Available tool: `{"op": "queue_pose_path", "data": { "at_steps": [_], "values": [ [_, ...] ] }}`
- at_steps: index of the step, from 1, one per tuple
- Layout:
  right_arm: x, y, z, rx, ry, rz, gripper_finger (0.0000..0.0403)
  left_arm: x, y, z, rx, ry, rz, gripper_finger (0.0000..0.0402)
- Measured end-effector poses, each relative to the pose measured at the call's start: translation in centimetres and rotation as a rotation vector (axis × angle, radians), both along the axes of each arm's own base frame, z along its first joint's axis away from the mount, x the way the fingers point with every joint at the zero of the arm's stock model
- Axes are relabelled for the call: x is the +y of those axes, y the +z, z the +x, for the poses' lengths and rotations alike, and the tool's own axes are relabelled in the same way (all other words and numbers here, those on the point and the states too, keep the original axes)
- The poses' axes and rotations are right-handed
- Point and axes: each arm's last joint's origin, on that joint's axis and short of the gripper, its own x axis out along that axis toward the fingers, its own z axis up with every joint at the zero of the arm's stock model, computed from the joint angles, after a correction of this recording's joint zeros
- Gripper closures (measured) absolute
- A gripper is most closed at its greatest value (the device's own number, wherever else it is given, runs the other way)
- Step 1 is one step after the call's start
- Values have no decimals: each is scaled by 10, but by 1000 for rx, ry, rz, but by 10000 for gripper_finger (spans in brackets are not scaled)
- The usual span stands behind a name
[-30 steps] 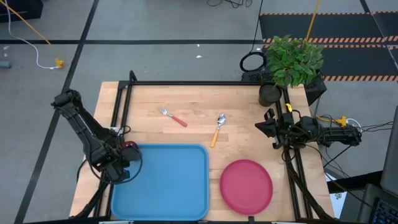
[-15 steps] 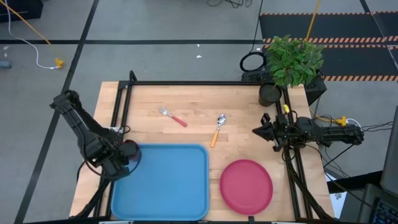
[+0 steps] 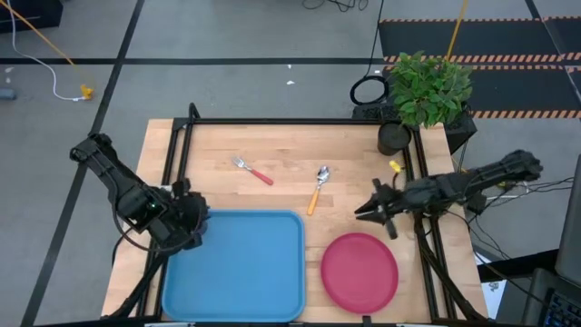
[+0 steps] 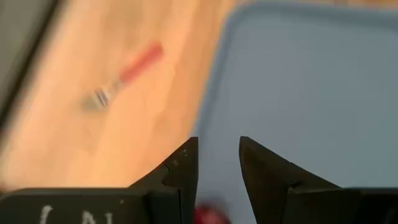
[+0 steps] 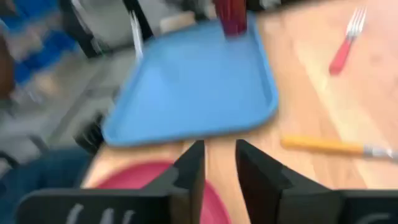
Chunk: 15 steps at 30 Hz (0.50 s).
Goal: Pick and place plate/cup/fork/spoon on tray
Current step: Put the pink plate on the center of the blue serving tray
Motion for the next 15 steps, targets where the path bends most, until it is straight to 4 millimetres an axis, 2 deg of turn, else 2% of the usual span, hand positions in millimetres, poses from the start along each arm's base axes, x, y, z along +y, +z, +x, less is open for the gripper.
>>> {"op": "queue_pose_path", "data": {
  "at_steps": [4, 8, 11, 15],
  "values": [
    [12, 2, 12, 159, 20, -78, 279, -2, 8, 14, -175, -40, 116, 282],
    [21, -6, 17, 280, 37, -136, 255, -6, 14, 27, -301, -76, 161, 282],
    [27, -13, 20, 317, 60, -150, 250, -9, 12, 35, -352, -115, 175, 282],
    [33, -23, 24, 377, 81, -182, 252, -12, -1, 43, -379, -146, 198, 282]
  ]
}}
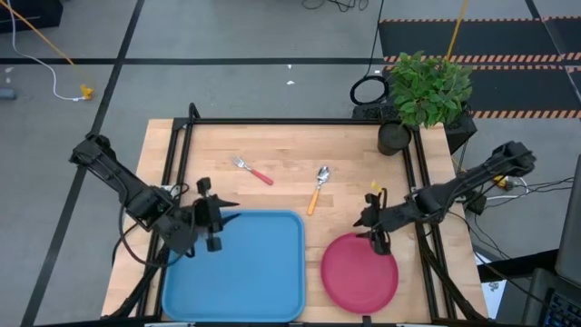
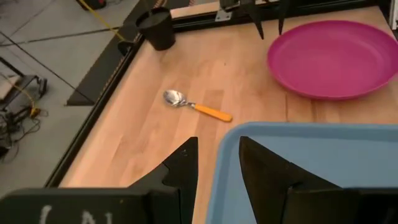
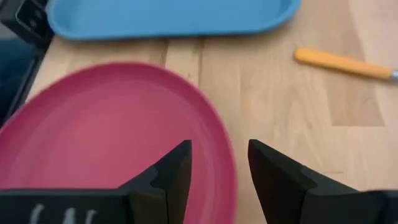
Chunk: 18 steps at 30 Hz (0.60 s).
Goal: Pick and place plate/cup/fork/spoon on tray
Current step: Put the pink plate on the center of the blue serving tray
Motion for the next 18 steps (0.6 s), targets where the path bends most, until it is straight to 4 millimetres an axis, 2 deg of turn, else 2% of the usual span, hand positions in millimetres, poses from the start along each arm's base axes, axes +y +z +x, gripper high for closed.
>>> {"op": "queue_pose_path", "data": {
  "at_steps": [4, 18],
  "values": [
    [3, -10, 4, 54, 2, -26, 253, 2, -13, 4, 15, -10, 41, 282],
    [6, -36, 15, 182, -10, -111, 237, 11, -12, 11, 0, 38, 17, 282]
  ]
}}
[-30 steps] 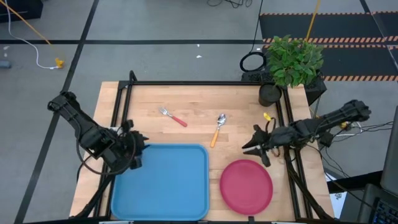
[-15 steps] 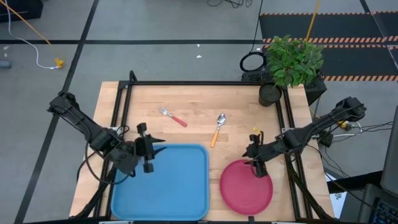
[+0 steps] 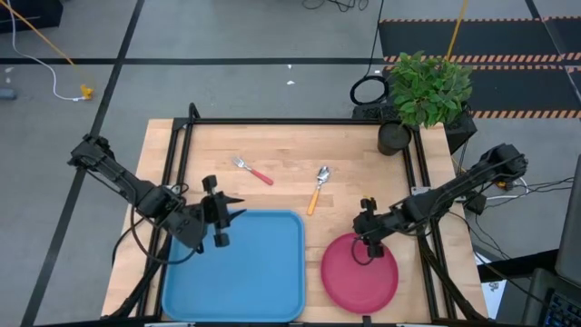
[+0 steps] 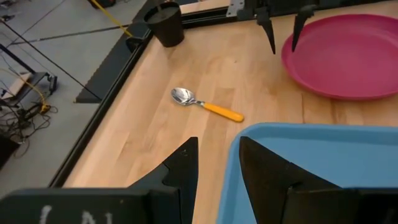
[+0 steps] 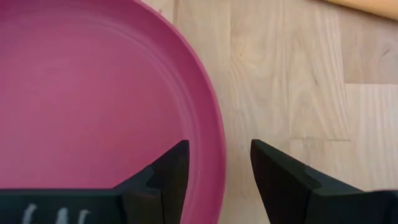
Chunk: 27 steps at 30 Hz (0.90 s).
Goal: Pick and place plate/cup/fork/spoon on tray
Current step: Put the pink plate on the center of the blue serving tray
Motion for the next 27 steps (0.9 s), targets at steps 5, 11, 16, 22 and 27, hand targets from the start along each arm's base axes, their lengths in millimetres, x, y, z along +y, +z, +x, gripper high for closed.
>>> {"op": "queue_pose_path", "data": {
  "at_steps": [5, 11, 16, 22, 27],
  "values": [
    [0, -3, 0, 15, -4, -1, 249, 3, 0, 2, -6, 14, -4, 282],
    [-1, -9, -4, 52, -26, 30, 273, 4, 0, 2, -10, 25, -13, 282],
    [-2, -12, -6, 62, -34, 31, 311, 4, 0, 2, -10, 26, -14, 282],
    [-3, -16, -9, 82, -28, 47, 383, 4, 0, 2, -10, 26, -14, 282],
    [-2, -13, -7, 50, -29, 68, 393, 4, 0, 2, -10, 24, -12, 282]
  ]
}}
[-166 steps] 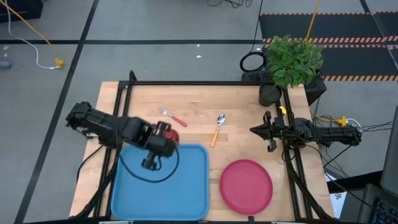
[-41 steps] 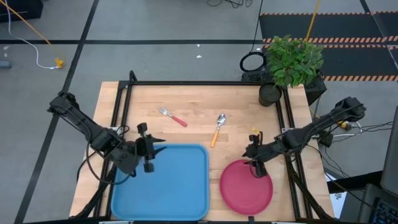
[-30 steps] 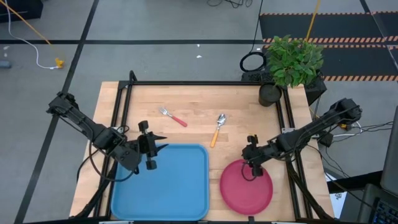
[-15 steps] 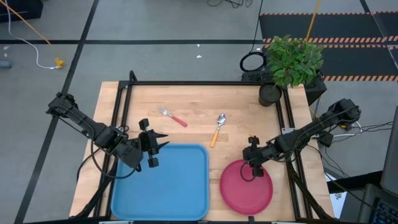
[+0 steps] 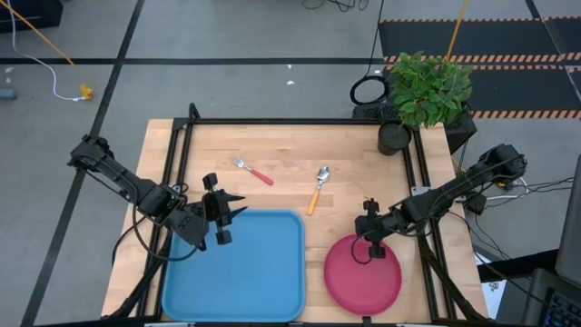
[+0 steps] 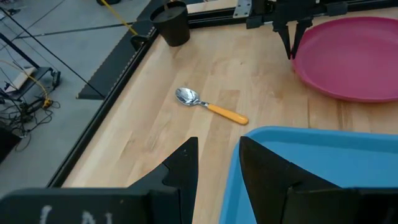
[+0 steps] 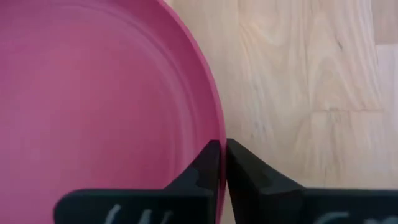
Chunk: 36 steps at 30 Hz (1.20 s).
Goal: Pick and place plate/cup/fork/spoon on tray
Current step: Put the pink plate on the center of the blue serving tray
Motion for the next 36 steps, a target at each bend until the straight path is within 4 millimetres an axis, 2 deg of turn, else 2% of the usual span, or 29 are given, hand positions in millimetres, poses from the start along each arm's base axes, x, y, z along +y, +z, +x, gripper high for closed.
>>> {"op": "queue_pose_path", "data": {
  "at_steps": [3, 7, 14, 18, 26, 30, 36],
  "values": [
    [1, 9, 1, -39, 16, 21, 398, 0, 0, 0, -1, 1, -2, 282],
    [-1, 29, 5, -122, 16, 60, 400, 0, 0, 0, -1, 1, -2, 282],
    [-7, 64, 21, -242, -82, 99, 401, 2, 0, 2, -1, 15, -3, 282],
    [-9, 80, 30, -321, -78, 100, 402, 3, 0, 2, -2, 20, -5, 282],
    [-12, 109, 48, -611, -146, 82, 402, 3, 0, 2, -2, 20, -5, 282],
    [-17, 113, 59, -702, -192, 98, 402, 3, 0, 2, -1, 20, -5, 282],
    [-19, 92, 86, -691, -230, 112, 403, 3, 0, 2, 10, 4, 23, 282]
  ]
}}
